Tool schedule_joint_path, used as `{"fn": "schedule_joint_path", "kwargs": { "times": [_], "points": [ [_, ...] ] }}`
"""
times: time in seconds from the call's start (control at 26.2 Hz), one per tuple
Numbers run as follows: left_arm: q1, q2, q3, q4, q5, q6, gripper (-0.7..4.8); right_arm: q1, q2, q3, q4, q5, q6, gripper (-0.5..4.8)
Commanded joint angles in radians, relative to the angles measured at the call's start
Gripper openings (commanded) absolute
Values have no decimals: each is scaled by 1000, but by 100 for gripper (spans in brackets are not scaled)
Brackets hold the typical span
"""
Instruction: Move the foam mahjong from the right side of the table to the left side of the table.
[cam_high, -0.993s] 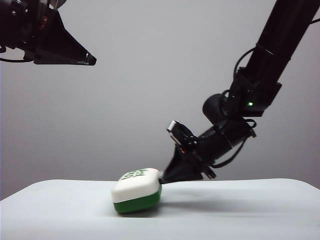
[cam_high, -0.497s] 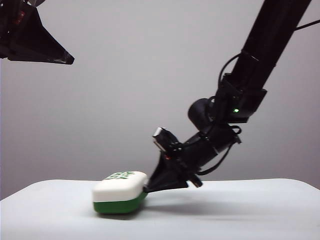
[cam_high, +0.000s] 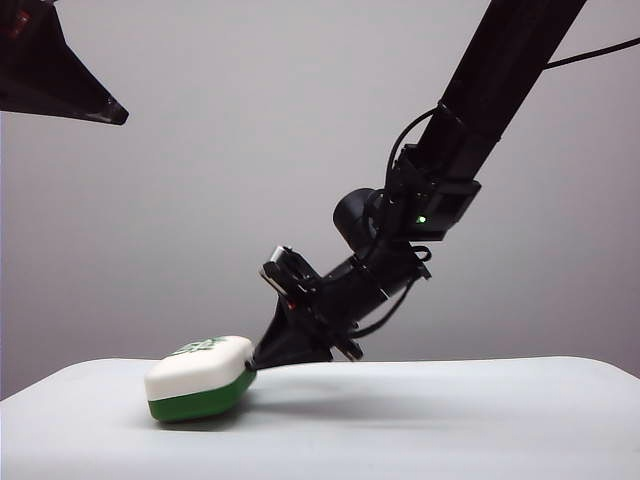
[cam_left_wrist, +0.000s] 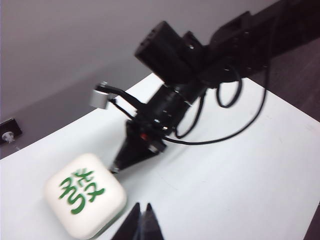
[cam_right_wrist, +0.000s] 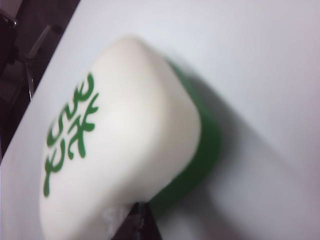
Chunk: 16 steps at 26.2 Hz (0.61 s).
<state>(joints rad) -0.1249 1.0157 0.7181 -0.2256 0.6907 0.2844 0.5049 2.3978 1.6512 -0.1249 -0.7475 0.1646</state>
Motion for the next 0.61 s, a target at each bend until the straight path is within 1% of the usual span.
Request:
{"fn": "schedule_joint_path", "kwargs": {
  "times": [0.04,0.15,0.23,0.61],
  "points": [
    [1,-2,2,-1,2,6,-5,15,23,55,-29,14,1,-5],
    [1,-2,2,-2,2,5,-5,20,26,78,-66,32,8,-5],
    [1,-2,2,-1,2,7,-5,19,26,85,-61,13,77,-5],
    [1,-2,2,-1,3,19,-5,20,26,85,-61,9,128,-5]
  ]
}}
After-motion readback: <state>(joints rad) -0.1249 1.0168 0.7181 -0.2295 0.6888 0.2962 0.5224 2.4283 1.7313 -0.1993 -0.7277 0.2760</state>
